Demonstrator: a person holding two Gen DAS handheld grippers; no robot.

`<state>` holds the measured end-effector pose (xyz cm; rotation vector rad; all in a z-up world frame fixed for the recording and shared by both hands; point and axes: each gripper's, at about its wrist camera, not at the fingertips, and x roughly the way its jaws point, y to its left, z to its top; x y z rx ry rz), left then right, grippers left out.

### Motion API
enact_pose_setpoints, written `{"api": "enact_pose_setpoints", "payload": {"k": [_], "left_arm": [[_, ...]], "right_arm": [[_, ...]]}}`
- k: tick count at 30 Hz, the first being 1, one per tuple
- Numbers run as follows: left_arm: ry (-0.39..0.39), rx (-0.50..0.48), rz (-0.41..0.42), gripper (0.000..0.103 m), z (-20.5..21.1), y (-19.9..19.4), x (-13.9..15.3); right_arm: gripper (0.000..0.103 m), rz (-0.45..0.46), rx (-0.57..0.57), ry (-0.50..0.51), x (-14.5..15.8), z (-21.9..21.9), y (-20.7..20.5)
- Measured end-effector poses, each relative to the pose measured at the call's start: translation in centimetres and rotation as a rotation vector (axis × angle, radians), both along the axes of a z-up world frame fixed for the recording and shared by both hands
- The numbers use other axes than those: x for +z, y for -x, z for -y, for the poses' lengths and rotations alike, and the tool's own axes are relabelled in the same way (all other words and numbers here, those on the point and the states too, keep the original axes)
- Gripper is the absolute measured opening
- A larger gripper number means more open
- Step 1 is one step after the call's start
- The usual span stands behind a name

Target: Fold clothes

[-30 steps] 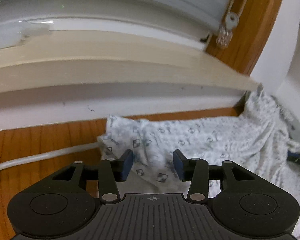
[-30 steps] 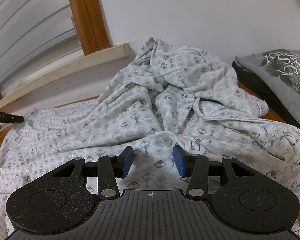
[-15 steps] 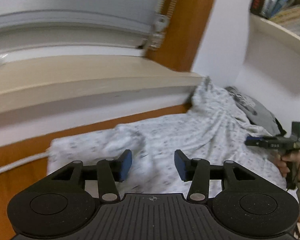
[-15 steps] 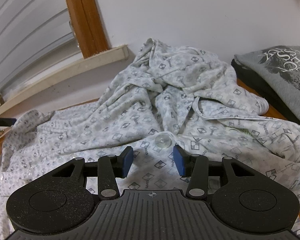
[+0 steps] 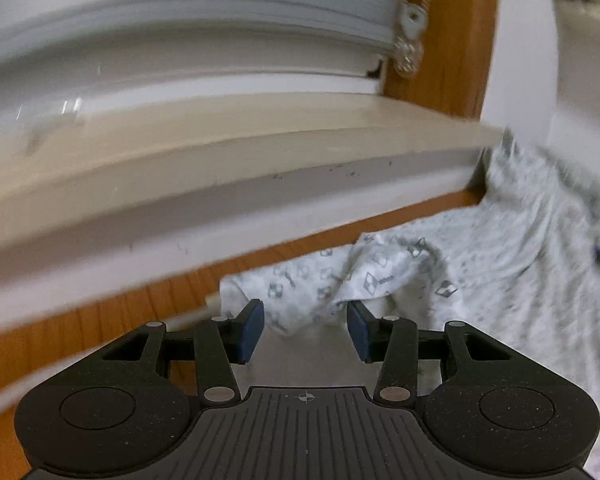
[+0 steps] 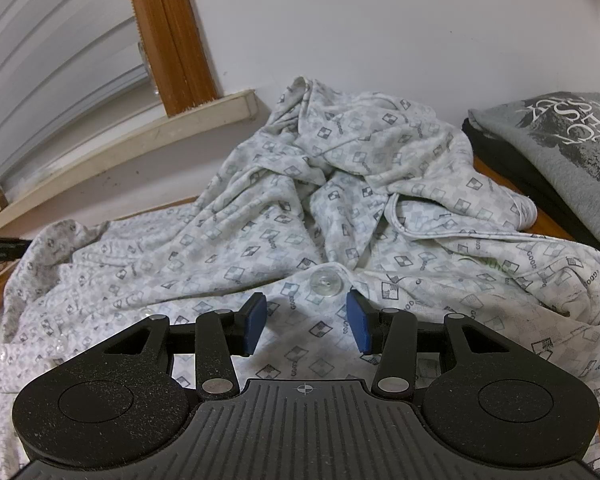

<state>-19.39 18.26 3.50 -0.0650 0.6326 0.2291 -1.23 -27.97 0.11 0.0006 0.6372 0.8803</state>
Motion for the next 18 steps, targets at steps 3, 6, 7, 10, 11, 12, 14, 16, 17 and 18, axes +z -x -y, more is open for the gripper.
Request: {"api": "enact_pose_setpoints", "payload": {"k": [3,6,7,10,11,12,14,16,17,18], "left_arm": [[-0.062,-0.032,-0.024,0.049,0.8,-1.1,-0.4],[-0.074,-0.039,-0.018,0.003,0.8,-1.8,-0.3],[-0.072,-0.017,0.018,0.004,0.5,-1.5,0.2],[-0.119,0.124,0.168,0.004,-0.6,0.1,2.2],[-0.106,0.139,0.181,0.003,-1.0,0.4,2.6],[-0.087,0.147,0.187,0.006,-1.5,0.7,2.8],[-0.08,0.142,0.139,0.011,-2.0,0.7,2.6],[-0.105,0.145,0.115,0.018,-2.1,1.2,2.1],[-0.096,0.152,0.11,0.027,-2.3,1.7,1.8],[-0.077,0.155,0.106,0.035,-2.6,2.1,1.7]], "right_arm": [[0.045,-0.002,0.0,-0.002,0.0,0.0,0.0],[0.045,-0.004,-0.001,-0.005,0.0,0.0,0.0],[0.045,-0.005,-0.001,-0.006,0.0,0.0,0.0],[0.045,-0.005,0.001,-0.006,0.0,0.1,0.0],[0.045,-0.006,0.001,-0.007,0.0,0.1,0.0],[0.045,-0.007,0.002,-0.007,0.0,0.1,0.0],[0.045,-0.007,0.002,-0.008,0.0,0.1,0.0],[0.045,-0.007,0.002,-0.008,0.0,0.1,0.0],[0.045,-0.007,0.002,-0.008,0.0,0.1,0.0],[0.045,-0.007,0.003,-0.008,0.0,0.1,0.0]]}}
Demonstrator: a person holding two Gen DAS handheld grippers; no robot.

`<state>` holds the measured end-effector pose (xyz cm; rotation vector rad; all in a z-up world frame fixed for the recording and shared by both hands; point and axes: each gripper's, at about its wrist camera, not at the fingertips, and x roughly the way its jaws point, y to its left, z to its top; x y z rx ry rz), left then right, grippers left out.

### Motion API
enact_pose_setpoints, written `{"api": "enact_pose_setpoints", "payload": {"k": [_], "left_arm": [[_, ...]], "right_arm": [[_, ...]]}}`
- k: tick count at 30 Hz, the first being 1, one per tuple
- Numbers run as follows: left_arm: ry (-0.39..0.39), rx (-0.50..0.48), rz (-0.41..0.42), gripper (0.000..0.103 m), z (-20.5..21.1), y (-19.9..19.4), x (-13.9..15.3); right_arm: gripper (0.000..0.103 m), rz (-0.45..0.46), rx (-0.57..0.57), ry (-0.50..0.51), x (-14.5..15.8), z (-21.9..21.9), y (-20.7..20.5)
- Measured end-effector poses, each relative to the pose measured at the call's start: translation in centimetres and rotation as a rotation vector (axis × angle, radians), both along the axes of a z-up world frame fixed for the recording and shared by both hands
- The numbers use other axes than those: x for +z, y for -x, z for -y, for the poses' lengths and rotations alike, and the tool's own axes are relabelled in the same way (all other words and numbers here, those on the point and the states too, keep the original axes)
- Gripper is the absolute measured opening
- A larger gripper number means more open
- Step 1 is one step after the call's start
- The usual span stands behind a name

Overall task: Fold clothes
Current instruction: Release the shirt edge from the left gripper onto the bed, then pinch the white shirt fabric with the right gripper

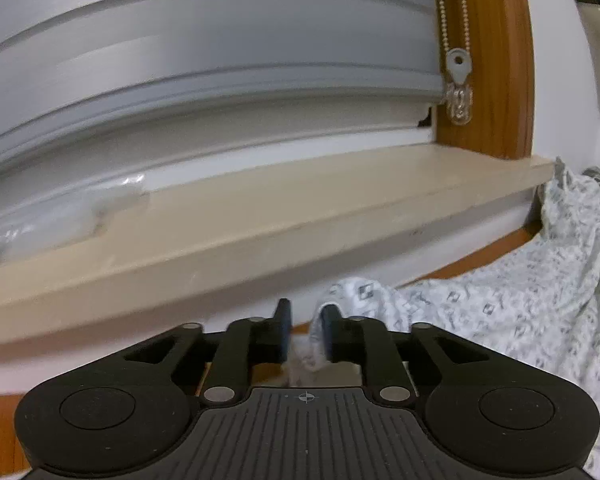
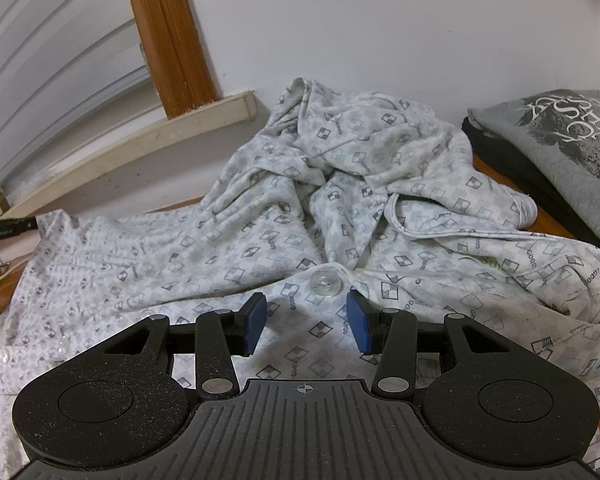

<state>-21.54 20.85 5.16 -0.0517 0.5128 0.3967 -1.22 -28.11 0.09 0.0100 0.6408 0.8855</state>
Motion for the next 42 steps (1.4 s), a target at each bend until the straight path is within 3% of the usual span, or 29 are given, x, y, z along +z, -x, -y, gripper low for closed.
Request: {"api": "enact_pose_setpoints", "payload": {"k": [6,8,11,13,16,21,23,25,27,31,33,34,35,37,42], "left_arm": [[0.084,-0.047,-0.005,0.047,1.4,3.7,-1.1],[0.1,-0.065,-0.002,0.052,2.1,4.7,-1.4],[0.114,-0.084,-0.005,0.054,2.5,5.3,-1.9],[0.135,-0.103,0.0,0.06,2.4,5.3,-2.0],[0.186,-0.142,0.013,0.065,2.1,5.3,-2.0],[0.212,-0.158,0.031,0.068,1.8,5.9,-1.7],[0.236,-0.169,0.09,0.068,1.3,7.0,-1.4],[0.208,-0.153,0.154,0.068,1.0,8.3,-0.9],[0.21,-0.129,0.186,0.068,0.3,9.5,-0.6],[0.286,-0.07,0.214,0.068,-1.1,10.0,-0.6],[0.275,-0.075,0.206,0.068,-0.9,9.9,-0.7],[0.266,-0.082,0.2,0.068,-0.7,9.8,-0.7],[0.258,-0.09,0.195,0.069,-0.6,9.7,-0.7],[0.245,-0.106,0.186,0.069,-0.3,9.5,-0.8],[0.239,-0.133,0.171,0.07,0.1,9.1,-1.2]], "right_arm": [[0.046,-0.009,0.004,-0.009,0.0,0.2,-0.1],[0.055,-0.012,0.021,-0.015,0.1,0.2,0.0],[0.056,0.087,0.022,0.057,0.7,-0.9,1.4],[0.056,0.158,0.023,0.097,1.4,-2.3,3.1],[0.056,0.214,0.119,0.106,2.6,-5.3,6.3],[0.056,0.256,0.395,0.119,3.7,-12.6,13.4],[0.056,0.251,0.496,0.123,3.6,-15.5,15.8],[0.054,0.257,0.584,0.142,3.2,-18.3,17.9],[0.052,0.275,0.643,0.164,2.7,-20.8,19.5],[0.049,0.294,0.702,0.193,1.9,-24.1,21.1],[0.046,0.292,0.701,0.204,1.6,-25.2,21.0],[0.039,0.288,0.7,0.206,1.5,-25.7,20.8],[0.024,0.277,0.7,0.199,1.5,-25.8,20.6],[0.005,0.259,0.693,0.186,1.4,-26.0,20.0],[0.004,0.234,0.549,0.134,2.3,-24.5,16.7]]}}
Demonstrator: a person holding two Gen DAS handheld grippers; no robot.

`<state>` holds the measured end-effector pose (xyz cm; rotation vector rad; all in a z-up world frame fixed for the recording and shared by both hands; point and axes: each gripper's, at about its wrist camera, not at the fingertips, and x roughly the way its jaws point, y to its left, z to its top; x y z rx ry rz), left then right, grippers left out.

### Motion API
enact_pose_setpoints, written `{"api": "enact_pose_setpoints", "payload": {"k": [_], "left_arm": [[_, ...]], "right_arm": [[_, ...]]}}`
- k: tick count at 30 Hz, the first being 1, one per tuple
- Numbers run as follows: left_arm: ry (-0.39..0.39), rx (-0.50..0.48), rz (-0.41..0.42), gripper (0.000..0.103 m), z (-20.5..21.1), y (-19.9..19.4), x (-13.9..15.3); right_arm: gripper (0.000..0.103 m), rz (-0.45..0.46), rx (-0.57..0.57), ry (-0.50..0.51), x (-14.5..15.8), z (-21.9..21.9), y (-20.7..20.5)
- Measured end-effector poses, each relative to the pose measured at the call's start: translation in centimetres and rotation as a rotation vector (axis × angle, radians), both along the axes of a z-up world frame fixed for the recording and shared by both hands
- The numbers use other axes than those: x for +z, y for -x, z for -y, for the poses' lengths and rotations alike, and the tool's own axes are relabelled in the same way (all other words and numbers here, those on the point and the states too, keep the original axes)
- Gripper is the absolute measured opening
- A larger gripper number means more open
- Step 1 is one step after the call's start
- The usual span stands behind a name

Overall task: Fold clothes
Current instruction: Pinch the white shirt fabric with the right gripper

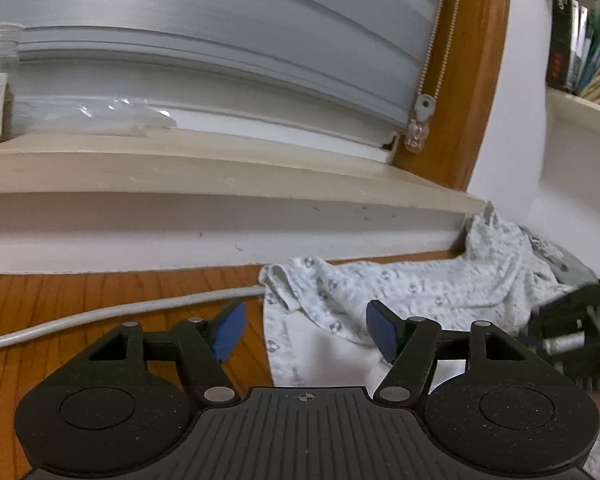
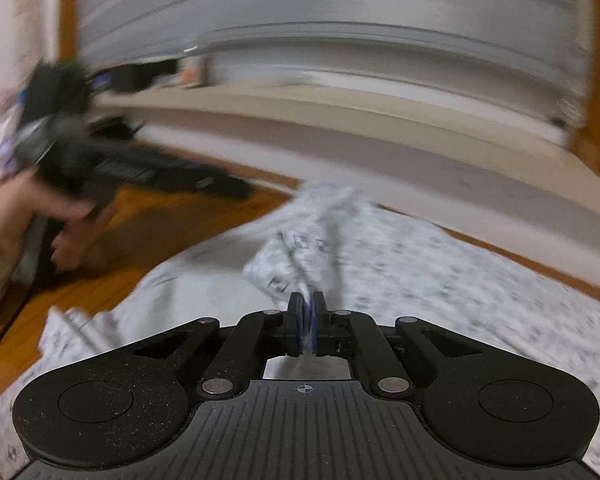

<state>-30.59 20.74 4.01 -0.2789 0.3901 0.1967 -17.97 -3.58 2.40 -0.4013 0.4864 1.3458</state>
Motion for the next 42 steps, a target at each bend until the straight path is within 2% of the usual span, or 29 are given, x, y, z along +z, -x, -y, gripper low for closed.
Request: {"api": "enact_pose_setpoints", "payload": {"k": [3,6,7,12,14,16,20,21,23,31,32,33,39,42], "left_arm": [[0.003,-0.005,0.0,0.07,0.0,-0.1,0.0],[0.004,-0.007,0.0,0.071,-0.1,-0.1,0.0],[0.005,-0.008,-0.001,0.071,-0.1,0.0,0.0],[0.005,-0.011,-0.004,0.072,-0.1,0.0,0.0],[0.003,-0.014,-0.005,0.073,-0.1,-0.1,0.0],[0.004,-0.014,-0.005,0.073,-0.1,0.0,0.1],[0.009,-0.013,-0.004,0.073,-0.2,0.0,0.1],[0.011,-0.013,-0.004,0.073,-0.2,0.0,0.1],[0.014,-0.013,-0.004,0.073,-0.3,0.0,0.1],[0.013,-0.016,-0.006,0.074,-0.1,0.0,0.3],[0.016,-0.015,-0.005,0.074,-0.2,0.1,0.3],[0.018,-0.013,-0.003,0.074,-0.3,0.1,0.3],[0.027,0.004,-0.003,0.074,-0.5,0.2,0.2],[0.027,0.007,-0.002,0.074,-0.4,0.2,0.3]], "right_arm": [[0.004,0.016,-0.086,0.031,-0.5,0.5,-1.9],[0.006,0.036,-0.115,0.073,-1.1,0.7,-2.5],[0.011,0.049,-0.122,0.08,-1.2,0.8,-2.5],[0.015,0.164,-0.143,0.022,-0.1,0.9,-0.6],[0.016,0.189,-0.104,0.003,0.4,0.8,0.6],[0.016,0.174,-0.051,-0.001,0.7,0.3,1.5],[0.017,0.177,0.02,0.044,0.0,-1.6,2.7],[0.018,0.178,0.025,0.057,-0.3,-2.0,2.7],[0.029,0.171,0.016,0.075,-0.7,-2.5,2.2],[0.028,0.176,0.02,0.117,-1.8,-3.8,1.9],[0.015,0.169,0.028,0.116,-1.7,-3.9,2.0],[0.008,0.149,0.042,0.112,-1.6,-3.8,1.9],[0.008,-0.001,0.118,0.03,0.5,-2.1,3.2],[0.008,-0.065,0.192,0.006,1.6,-1.2,4.8]]}}
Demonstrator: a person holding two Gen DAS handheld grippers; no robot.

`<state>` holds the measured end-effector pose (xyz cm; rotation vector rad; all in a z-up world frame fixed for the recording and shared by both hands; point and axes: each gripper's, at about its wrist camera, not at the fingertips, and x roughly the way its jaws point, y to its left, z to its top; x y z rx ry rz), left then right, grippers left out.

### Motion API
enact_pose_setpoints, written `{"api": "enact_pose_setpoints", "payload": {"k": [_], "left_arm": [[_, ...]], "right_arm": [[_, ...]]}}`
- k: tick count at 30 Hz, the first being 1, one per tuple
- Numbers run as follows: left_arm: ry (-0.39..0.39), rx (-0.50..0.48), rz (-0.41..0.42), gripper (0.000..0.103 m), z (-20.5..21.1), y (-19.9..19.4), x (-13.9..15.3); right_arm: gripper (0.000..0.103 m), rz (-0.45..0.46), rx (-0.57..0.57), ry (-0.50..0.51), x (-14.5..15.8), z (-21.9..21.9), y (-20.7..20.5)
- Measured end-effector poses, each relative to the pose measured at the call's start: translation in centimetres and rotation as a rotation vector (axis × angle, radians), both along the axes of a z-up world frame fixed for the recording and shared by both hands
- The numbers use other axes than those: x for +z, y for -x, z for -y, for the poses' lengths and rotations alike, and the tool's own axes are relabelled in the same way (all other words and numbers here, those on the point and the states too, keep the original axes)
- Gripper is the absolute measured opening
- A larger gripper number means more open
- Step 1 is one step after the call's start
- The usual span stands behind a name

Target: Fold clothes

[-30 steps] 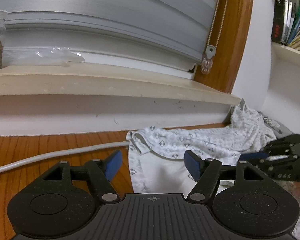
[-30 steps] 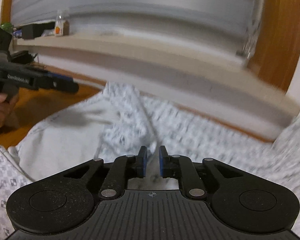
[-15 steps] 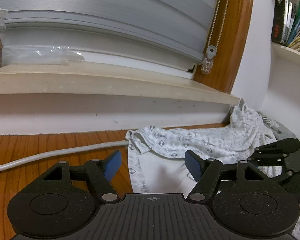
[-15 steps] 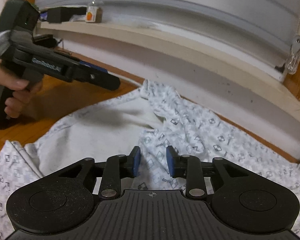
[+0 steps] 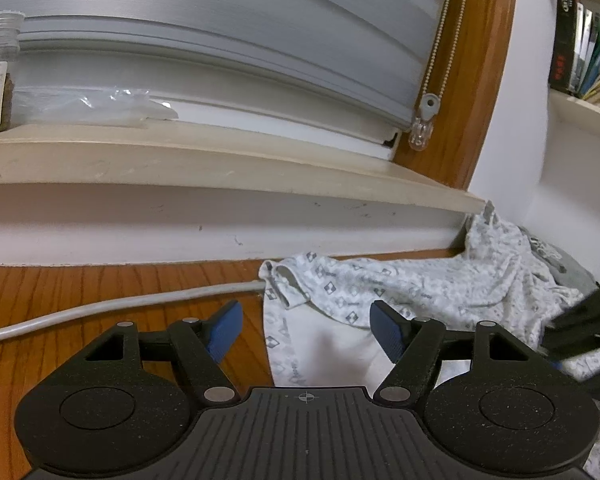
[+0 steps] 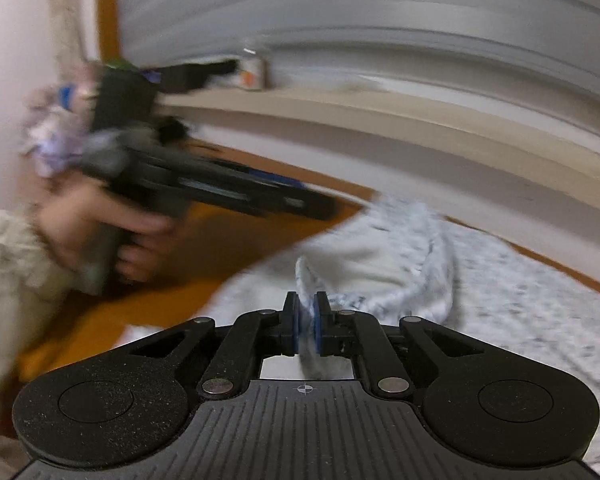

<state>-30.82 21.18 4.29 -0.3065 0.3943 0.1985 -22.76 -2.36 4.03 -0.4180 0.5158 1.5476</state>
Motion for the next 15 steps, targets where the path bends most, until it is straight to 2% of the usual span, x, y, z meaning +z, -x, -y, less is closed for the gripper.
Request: {"api": "enact_pose_setpoints", "payload": {"k": [6,8,13,15], "left_arm": [[0.01,0.013,0.0,0.074,-0.2,0.0,-0.1],[0.011,0.012,-0.005,0.074,-0.2,-0.1,-0.1],[0.012,-0.005,-0.023,0.074,-0.3,-0.8,-0.1],[0.018,-0.014,-0.049,0.07,-0.3,-1.7,-0.1]], "right_arm": [[0.008,-0.069,0.054,0.042,0.4,1.1,2.5],[0.008,-0.029,0.059,0.046,0.4,1.6,3.0],[0.008,-0.011,-0.021,-0.02,1.1,3.2,1.2],[0.008,-0.023,-0.052,-0.054,1.9,4.0,0.2]]}}
